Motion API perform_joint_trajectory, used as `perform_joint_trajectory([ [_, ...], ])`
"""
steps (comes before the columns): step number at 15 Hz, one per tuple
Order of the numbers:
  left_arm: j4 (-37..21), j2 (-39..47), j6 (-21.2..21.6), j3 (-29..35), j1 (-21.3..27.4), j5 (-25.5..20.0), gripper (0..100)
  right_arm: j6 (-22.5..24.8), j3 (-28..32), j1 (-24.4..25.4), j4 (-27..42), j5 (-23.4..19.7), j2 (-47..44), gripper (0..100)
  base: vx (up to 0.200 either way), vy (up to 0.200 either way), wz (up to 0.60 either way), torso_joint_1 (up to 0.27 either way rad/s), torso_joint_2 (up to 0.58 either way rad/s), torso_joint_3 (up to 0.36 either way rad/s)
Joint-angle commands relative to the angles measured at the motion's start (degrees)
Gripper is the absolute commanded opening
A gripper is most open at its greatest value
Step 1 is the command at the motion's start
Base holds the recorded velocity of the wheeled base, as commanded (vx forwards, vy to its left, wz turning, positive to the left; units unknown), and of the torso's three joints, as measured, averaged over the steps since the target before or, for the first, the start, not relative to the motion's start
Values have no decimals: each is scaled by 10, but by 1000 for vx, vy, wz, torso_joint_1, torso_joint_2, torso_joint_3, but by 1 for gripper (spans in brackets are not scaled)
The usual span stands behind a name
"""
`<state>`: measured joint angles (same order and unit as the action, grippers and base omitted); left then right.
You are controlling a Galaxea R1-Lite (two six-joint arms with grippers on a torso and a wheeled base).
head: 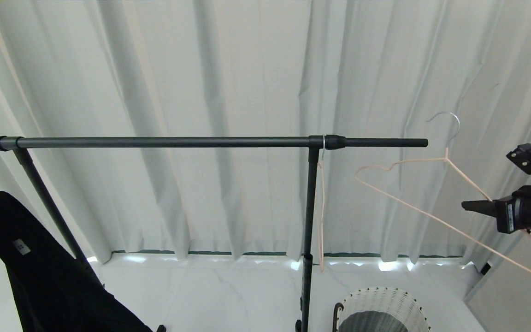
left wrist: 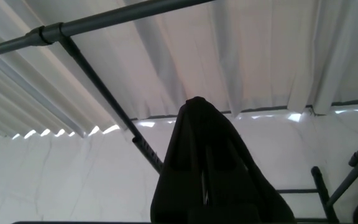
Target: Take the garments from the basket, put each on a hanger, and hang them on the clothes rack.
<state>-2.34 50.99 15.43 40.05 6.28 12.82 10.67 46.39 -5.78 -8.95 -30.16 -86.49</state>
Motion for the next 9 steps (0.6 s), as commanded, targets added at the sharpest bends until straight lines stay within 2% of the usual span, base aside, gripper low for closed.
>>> perform_joint_trajectory([
  [1, 1, -12, 0, -8, -6, 0, 0, -9, -37, 1, -15, 19, 54, 0, 0, 0, 0, 0, 0, 0],
  [3, 1, -20, 0, -19, -12, 1, 0, -17, -53, 5, -15, 81, 82, 0, 0, 0, 0, 0, 0, 0],
  [4, 1, -22, 0, -21, -14, 1, 0, -31, -53, 25, -14, 131, 99, 0, 0, 0, 0, 0, 0, 0],
  [7, 1, -15, -1, -21, -14, 1, 0, -90, -42, 98, -14, 321, 125, 0, 0, 0, 0, 0, 0, 0],
  [9, 1, -13, -1, -23, -14, 1, 0, -91, -42, 103, -12, 389, 138, 0, 0, 0, 0, 0, 0, 0],
])
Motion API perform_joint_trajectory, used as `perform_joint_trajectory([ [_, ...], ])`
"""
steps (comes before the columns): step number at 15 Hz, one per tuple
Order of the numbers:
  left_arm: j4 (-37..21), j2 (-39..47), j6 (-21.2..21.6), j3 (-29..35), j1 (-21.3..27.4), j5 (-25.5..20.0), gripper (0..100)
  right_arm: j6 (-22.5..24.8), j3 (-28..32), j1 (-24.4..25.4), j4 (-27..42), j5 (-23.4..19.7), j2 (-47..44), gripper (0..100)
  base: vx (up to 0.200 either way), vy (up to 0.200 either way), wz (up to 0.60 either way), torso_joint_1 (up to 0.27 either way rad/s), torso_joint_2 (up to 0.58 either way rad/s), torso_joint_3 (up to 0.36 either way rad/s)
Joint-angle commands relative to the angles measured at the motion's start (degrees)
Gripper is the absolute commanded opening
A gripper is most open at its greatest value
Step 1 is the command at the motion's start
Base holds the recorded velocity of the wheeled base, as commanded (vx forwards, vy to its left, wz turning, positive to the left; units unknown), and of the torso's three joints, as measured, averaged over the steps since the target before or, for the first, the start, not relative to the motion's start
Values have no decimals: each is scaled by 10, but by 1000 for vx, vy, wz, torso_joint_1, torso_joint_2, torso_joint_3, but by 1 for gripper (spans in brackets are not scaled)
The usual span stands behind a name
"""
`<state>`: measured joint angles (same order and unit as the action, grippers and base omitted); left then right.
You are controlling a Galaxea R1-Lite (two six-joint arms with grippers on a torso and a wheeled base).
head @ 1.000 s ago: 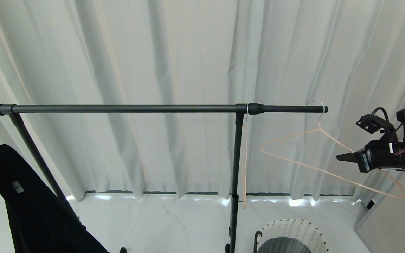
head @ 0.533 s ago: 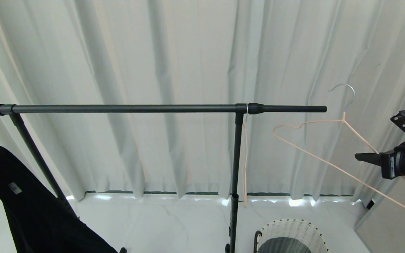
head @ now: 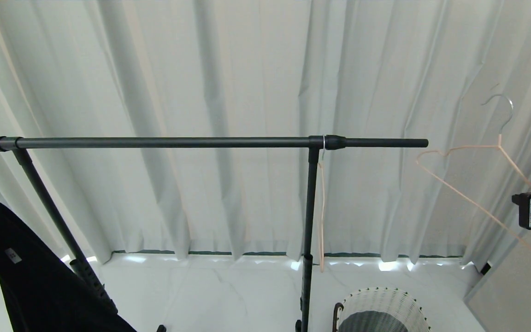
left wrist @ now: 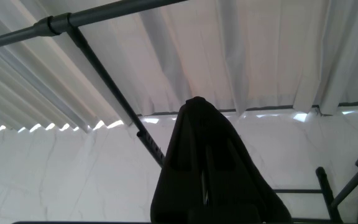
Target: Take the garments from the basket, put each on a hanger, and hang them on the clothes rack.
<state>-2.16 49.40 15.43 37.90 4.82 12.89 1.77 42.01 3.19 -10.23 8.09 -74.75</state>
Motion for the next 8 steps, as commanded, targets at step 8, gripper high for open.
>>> perform_joint_trajectory([
  [8, 0, 3, 16, -12, -6, 9, 0, 5, 3, 15, 0, 49, 46, 0, -100, 0, 0, 5, 4, -1],
])
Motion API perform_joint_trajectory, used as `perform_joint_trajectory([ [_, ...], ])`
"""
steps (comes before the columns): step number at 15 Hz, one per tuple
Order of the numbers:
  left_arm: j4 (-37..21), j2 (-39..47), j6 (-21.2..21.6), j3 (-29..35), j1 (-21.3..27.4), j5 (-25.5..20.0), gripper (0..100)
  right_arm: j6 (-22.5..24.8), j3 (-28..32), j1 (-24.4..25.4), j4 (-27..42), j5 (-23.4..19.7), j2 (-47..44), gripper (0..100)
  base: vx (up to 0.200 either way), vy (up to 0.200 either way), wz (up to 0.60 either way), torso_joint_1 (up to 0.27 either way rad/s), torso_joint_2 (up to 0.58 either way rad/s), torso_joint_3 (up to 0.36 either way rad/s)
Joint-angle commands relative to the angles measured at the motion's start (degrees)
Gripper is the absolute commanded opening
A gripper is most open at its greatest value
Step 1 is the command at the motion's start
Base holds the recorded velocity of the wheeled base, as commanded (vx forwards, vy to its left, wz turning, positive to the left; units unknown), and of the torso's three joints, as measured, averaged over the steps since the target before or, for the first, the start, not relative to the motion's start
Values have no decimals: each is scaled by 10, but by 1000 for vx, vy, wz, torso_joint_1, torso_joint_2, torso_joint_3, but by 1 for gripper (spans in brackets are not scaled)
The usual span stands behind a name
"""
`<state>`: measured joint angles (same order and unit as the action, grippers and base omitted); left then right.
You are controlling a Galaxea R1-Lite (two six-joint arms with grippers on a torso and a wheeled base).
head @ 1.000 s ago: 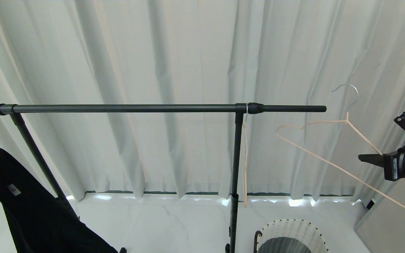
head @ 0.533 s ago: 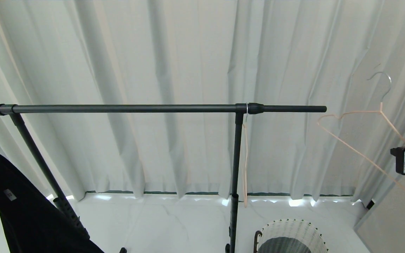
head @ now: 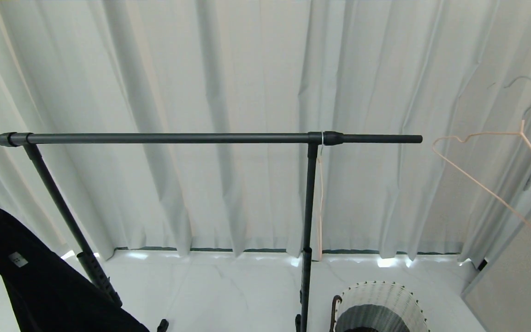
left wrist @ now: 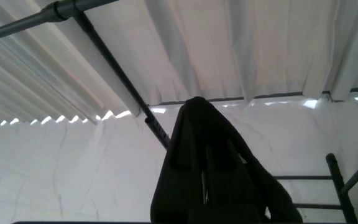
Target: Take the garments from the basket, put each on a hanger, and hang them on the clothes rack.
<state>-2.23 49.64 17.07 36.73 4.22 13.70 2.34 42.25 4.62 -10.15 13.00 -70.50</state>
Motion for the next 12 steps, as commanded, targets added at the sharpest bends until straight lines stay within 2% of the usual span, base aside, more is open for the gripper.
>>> perform_joint_trajectory([
  [1, 0, 2, 0, 0, 0, 1, 0, 3, -1, 0, 0, 0, 8, 0, -200, 0, 0, -7, -7, 17],
  [4, 0, 3, -1, 0, 0, 1, 0, 10, -1, 2, 15, 0, 22, 0, -200, 0, 0, -7, 2, 2],
  [9, 0, 0, -1, 3, 0, -1, 0, 10, -2, 9, 59, 0, 60, 0, 0, 0, 0, 0, 0, 0],
  [12, 0, -1, 0, 4, 0, -1, 0, 10, -2, 9, 65, 0, 77, 0, 0, 200, 0, 15, 1, 4],
])
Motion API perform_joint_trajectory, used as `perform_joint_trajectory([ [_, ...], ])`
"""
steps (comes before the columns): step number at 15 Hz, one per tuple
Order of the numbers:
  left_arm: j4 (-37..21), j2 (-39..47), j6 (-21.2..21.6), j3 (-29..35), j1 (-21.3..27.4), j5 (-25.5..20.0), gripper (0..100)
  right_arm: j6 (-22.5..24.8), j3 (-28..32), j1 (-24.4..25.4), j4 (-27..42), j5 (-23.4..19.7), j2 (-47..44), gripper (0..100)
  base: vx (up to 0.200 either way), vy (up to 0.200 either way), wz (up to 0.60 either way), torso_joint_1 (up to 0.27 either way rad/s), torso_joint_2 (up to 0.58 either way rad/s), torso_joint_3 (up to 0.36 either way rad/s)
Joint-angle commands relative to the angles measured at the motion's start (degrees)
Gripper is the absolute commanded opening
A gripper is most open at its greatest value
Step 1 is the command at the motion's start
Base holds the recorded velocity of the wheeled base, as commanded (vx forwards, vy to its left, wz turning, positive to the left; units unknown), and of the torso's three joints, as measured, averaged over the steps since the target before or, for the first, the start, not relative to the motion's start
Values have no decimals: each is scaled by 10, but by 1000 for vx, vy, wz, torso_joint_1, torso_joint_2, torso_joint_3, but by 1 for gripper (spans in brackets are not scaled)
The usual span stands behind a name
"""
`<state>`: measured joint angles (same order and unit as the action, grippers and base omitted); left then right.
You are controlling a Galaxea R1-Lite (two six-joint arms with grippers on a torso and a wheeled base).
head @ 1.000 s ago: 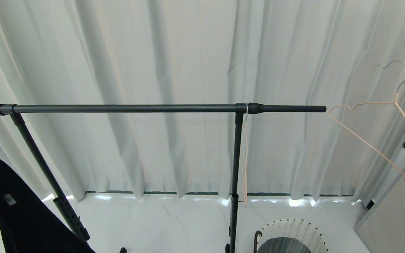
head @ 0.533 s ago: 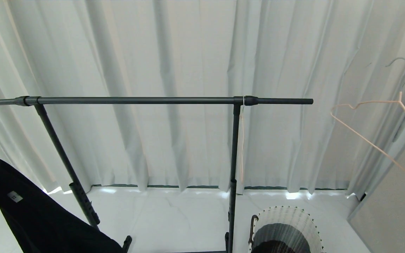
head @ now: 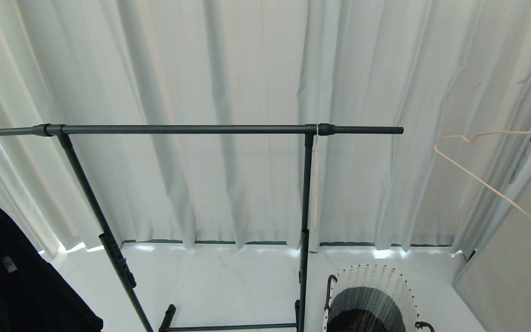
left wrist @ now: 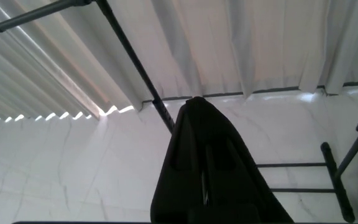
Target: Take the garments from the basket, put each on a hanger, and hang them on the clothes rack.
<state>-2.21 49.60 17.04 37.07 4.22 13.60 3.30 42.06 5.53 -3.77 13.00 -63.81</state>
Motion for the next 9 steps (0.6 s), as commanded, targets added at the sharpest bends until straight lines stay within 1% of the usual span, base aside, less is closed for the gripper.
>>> perform_joint_trajectory([
  [1, 0, -1, 0, 1, 0, 0, 0, 0, 0, 0, 12, -1, 18, 0, 0, 200, 0, -2, 7, 7],
  [4, 0, -1, 0, 2, 0, 0, 0, 0, 0, 0, 34, -2, 44, 0, 0, 200, 0, 9, 5, 5],
  [7, 0, 1, 0, 3, 0, 0, 0, 0, 1, 0, 35, -3, 63, 0, 0, 200, 0, 1, -1, 1],
  [9, 0, 3, 1, 3, 1, 0, 0, -4, 7, 9, 36, -6, 80, 0, 0, 200, 0, -2, 2, 2],
])
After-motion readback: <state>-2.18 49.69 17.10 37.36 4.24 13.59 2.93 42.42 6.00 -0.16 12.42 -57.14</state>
